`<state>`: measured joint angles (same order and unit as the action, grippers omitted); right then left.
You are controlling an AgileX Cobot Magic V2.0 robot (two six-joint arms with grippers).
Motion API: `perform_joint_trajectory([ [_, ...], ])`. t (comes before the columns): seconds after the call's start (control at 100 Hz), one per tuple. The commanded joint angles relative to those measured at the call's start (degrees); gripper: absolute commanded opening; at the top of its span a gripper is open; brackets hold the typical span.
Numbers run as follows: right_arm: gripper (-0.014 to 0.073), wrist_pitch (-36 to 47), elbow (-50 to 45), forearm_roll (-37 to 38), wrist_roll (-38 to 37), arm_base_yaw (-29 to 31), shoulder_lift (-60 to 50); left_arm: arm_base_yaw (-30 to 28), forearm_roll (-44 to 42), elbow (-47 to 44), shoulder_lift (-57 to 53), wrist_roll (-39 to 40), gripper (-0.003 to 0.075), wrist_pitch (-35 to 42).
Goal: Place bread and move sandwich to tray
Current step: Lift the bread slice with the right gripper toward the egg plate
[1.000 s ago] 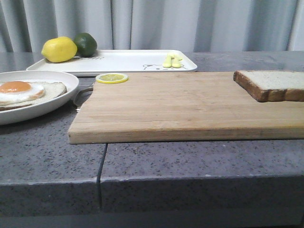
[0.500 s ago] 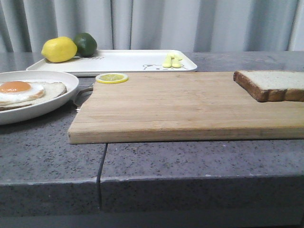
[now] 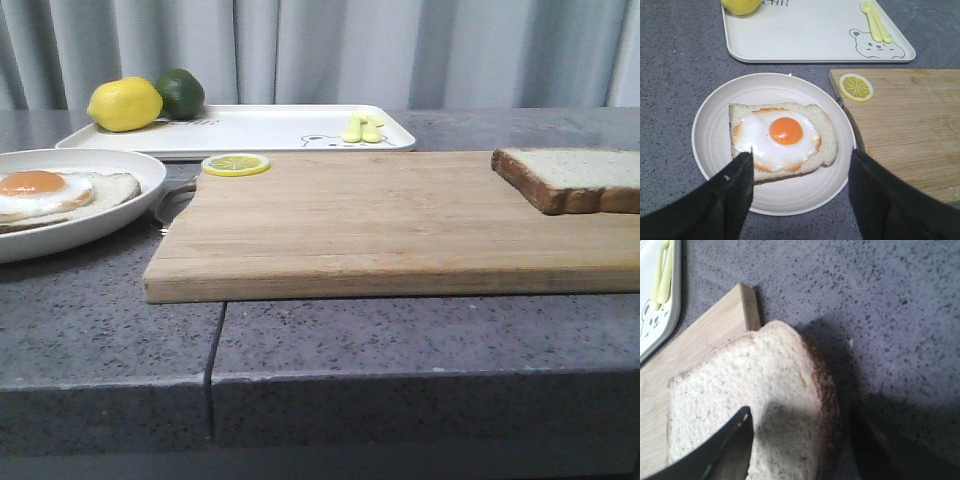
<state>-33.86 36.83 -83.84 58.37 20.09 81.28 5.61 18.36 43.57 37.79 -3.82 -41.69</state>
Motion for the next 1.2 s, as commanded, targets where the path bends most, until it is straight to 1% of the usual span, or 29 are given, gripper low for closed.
perform_joint_trajectory([
  [0.0,0.0437,-2.6,1.3,-2.4,0.8,0.5,-1.4,-0.1,1.4,2.1,0.3,0.3,0.0385,3.4],
  [0.09,0.0419,-2.9,1.3,-2.4,0.8,0.5,-1.4,-0.1,1.4,2.1,0.3,0.3,0.0385,3.4],
  [0.16,0.0367,-2.9,1.3,-2.4,0.8,0.5,-1.4,-0.1,1.4,2.1,0.3,0.3,0.0385,3.4],
  [0.3,0.0227,-2.9,1.3,-2.4,0.8,0.5,-1.4,-0.1,1.4,2.1,0.3,0.3,0.0385,3.4],
  [0.49,0.0012,-2.9,1.3,-2.4,0.8,0.5,-1.4,-0.1,1.4,2.1,0.3,0.3,0.0385,3.4],
  [0.59,-0.0059,-3.3,1.3,-2.4,0.8,0.5,-1.4,-0.1,1.4,2.1,0.3,0.3,0.0385,3.4],
  [0.83,-0.0057,-11.6,2.7,-2.8,0.8,0.5,-3.8,-0.1,1.4,2.1,0.3,0.3,0.0385,3.4],
  [0.95,-0.0057,-11.7,3.7,-3.9,-1.1,0.5,-7.9,-0.1,1.4,2.1,0.3,0.3,0.0385,3.4],
  [1.19,-0.0057,-12.2,7.1,-4.0,-8.3,0.0,-15.7,-0.1,1.4,2.1,0.3,0.3,0.0385,3.4],
])
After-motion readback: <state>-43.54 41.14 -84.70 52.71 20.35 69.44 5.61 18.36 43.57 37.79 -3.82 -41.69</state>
